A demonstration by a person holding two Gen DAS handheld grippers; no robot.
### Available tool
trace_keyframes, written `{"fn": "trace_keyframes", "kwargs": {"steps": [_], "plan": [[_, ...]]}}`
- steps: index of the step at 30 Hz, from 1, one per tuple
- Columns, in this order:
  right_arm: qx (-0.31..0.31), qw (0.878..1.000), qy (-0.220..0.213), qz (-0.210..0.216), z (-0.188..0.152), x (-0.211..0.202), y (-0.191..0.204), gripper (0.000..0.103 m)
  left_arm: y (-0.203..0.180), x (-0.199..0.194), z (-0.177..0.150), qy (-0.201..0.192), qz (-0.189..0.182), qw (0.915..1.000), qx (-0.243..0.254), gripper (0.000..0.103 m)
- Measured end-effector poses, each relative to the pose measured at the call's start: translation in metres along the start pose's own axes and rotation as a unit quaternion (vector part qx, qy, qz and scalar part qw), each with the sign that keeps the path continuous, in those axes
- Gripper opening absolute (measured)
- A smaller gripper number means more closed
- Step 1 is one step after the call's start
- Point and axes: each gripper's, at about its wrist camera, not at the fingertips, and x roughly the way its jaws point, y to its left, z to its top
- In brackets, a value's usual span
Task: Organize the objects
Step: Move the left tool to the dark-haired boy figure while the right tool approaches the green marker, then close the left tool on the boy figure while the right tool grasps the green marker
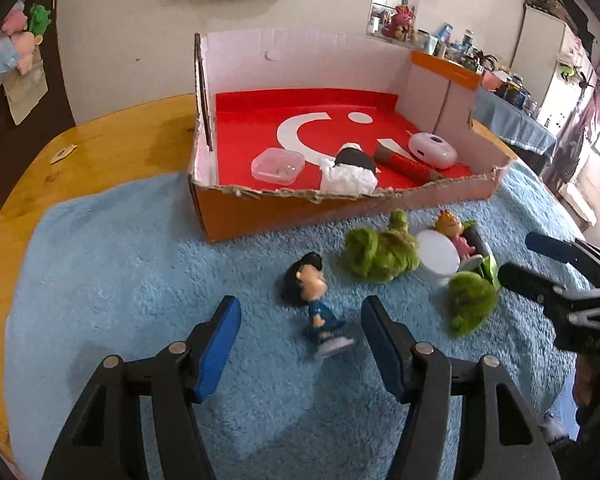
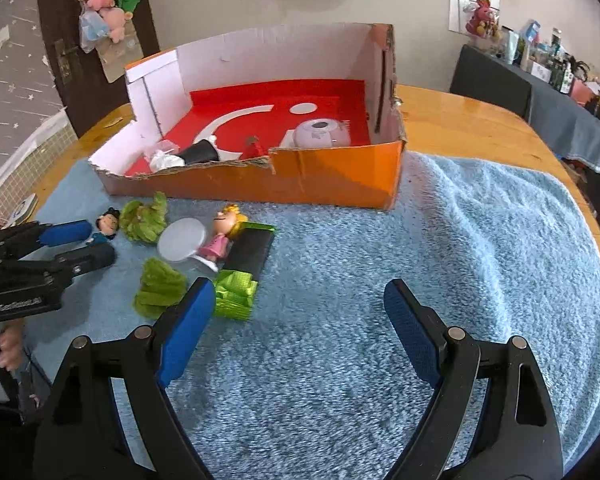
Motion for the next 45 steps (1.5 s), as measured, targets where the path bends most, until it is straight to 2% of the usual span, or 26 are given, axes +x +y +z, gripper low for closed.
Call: {"fn": "trace_keyframes", "kwargs": {"steps": [7,12,16,19,20,25,27,31,34,39,45], "plan": [[-0.023,0.999,0.018,-0.02,0.003,0.015,0.013,0.086,-0.002,0.001,-0.002,-0.007,0.005,1.0,0.001,0.065],[-0.016,0.999,0.014,-0.035,0.003,0.012,0.001,0.086,-0.001,-0.001,-0.003,-0.008,0.006,0.9999,0.007,0.065],[-0.025,0.999,0.015,-0.031,0.006,0.011,0.0,0.086,-0.003,-0.001,-0.003,-0.009,0.009,0.9999,0.009,0.065],[-0.054,0.998,0.016,-0.03,0.009,0.014,0.009,0.085,-0.007,-0.001,-0.004,-0.013,0.011,0.9997,0.018,0.059],[-0.063,0.997,0.016,-0.034,0.01,0.016,0.011,0.083,-0.009,-0.001,-0.003,-0.014,0.011,0.9996,0.02,0.055],[-0.072,0.997,0.021,-0.008,0.014,0.022,0.018,0.055,-0.012,-0.001,-0.003,-0.017,0.01,0.9996,0.02,0.048],[-0.071,0.997,0.019,-0.002,0.015,0.022,0.018,0.05,-0.011,-0.002,-0.003,-0.018,0.007,0.9997,0.015,0.044],[-0.064,0.998,0.019,0.016,0.016,0.023,0.016,0.04,-0.009,-0.003,-0.001,-0.018,-0.006,0.9998,0.001,0.032],[-0.055,0.998,0.016,0.033,0.016,0.022,0.014,0.028,-0.01,-0.003,-0.002,-0.018,-0.012,0.9998,-0.002,0.032],[-0.053,0.998,0.006,0.045,0.016,0.018,0.014,0.022,-0.012,-0.005,-0.004,-0.019,-0.015,0.9997,-0.003,0.031],[-0.047,0.998,-0.009,0.05,0.016,0.01,0.015,0.021,-0.013,-0.01,-0.007,-0.024,-0.021,0.9995,-0.008,0.031]]}}
